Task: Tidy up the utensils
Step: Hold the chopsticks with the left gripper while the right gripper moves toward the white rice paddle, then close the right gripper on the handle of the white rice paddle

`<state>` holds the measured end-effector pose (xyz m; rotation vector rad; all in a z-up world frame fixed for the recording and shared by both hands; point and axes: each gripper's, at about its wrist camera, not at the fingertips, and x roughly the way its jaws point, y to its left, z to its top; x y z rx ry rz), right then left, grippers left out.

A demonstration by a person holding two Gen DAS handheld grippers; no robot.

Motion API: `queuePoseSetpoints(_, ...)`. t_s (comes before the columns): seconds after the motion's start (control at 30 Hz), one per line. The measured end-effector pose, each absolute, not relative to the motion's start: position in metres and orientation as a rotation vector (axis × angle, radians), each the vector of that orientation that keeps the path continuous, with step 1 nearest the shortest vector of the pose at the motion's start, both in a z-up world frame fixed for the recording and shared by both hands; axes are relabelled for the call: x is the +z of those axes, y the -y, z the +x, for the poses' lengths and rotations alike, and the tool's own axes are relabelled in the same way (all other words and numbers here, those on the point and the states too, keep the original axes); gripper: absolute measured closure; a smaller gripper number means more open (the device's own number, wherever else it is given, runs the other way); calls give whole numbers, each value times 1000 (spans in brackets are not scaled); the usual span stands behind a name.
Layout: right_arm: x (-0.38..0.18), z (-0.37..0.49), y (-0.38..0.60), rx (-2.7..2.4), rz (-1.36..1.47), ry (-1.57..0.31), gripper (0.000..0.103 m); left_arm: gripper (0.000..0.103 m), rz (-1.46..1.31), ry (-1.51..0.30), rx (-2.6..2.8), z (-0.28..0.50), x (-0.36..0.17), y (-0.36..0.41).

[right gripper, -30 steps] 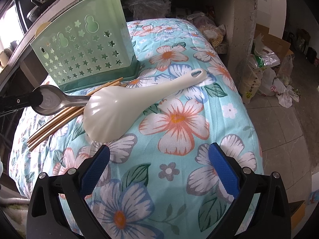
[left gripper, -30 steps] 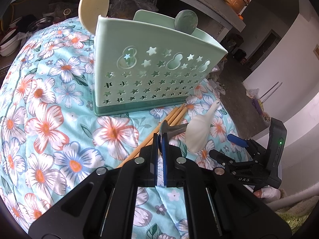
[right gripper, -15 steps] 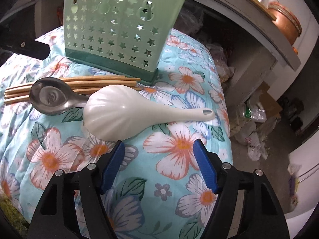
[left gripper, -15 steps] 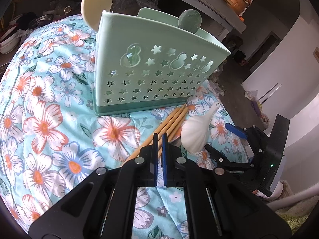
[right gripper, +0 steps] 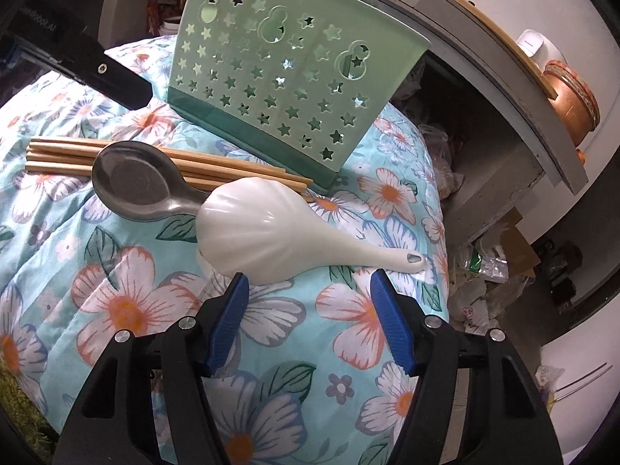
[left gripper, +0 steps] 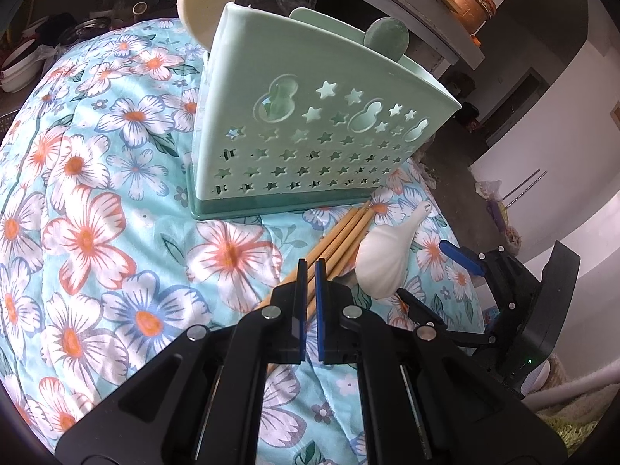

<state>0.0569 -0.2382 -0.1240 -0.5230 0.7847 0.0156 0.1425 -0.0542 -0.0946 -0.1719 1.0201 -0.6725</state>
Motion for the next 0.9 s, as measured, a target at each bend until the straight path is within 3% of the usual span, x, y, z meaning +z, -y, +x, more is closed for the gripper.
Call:
queuePoseSetpoints(0.27, -117, 51, 223, 107, -466, -810, 39, 100, -190, -1025, -670, 144, -98, 51)
queuePoseSetpoints(0.9, -129, 46, 176, -68, -775, -641, 35, 100, -214, -1022, -664, 147, -99, 42)
